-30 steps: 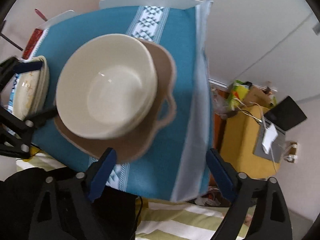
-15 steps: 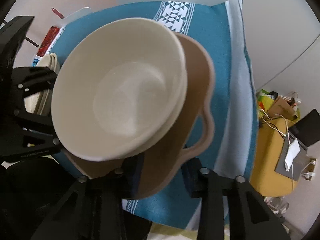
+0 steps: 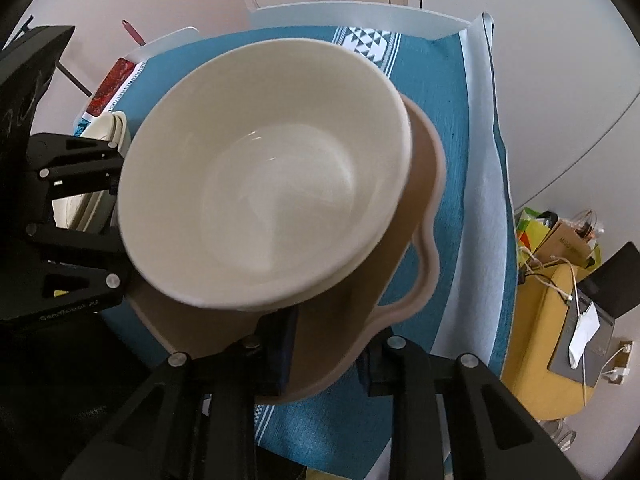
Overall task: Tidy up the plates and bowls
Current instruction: 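Lift the nested bowl stack and carry it over the plate stack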
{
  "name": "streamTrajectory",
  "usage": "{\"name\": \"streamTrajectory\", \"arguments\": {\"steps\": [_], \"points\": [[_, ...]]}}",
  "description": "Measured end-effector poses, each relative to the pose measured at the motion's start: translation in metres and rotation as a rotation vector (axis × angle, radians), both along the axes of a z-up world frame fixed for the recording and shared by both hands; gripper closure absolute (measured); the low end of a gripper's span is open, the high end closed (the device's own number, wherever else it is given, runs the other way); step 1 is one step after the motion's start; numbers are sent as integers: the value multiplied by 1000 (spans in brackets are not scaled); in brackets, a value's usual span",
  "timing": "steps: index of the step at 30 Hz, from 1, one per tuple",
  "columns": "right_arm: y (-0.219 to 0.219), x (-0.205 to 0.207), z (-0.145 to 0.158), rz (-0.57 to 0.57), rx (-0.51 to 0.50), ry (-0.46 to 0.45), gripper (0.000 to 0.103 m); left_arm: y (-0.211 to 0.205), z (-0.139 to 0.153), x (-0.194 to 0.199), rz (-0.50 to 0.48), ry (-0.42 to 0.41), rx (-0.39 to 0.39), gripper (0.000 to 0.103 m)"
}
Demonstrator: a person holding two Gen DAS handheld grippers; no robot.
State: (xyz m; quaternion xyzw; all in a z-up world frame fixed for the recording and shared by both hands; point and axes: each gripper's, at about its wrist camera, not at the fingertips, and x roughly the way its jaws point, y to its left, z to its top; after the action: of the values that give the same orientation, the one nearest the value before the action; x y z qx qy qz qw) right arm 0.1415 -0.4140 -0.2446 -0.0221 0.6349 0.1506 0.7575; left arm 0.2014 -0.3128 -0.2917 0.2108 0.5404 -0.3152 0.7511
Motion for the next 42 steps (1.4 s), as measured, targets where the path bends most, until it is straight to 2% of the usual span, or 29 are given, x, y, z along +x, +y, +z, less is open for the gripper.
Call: {"name": "streamTrajectory", "arguments": {"steps": [11, 20, 24, 31, 42], "points": [[12, -4, 18, 46, -19, -72, 80, 15, 22, -11, 55, -78, 2, 80], [50, 4, 59, 175, -30, -103, 80, 50, 67, -22, 185, -98, 3, 80], [78, 8, 70, 240, -31, -120, 80, 76, 78, -26, 241, -104, 5, 80], [141, 11, 75, 309, -37, -133, 80, 151, 83, -37, 317, -115, -5, 80], [249, 15, 50, 303, -45, -85, 80, 265, 56, -29, 291, -66, 4, 80]]}}
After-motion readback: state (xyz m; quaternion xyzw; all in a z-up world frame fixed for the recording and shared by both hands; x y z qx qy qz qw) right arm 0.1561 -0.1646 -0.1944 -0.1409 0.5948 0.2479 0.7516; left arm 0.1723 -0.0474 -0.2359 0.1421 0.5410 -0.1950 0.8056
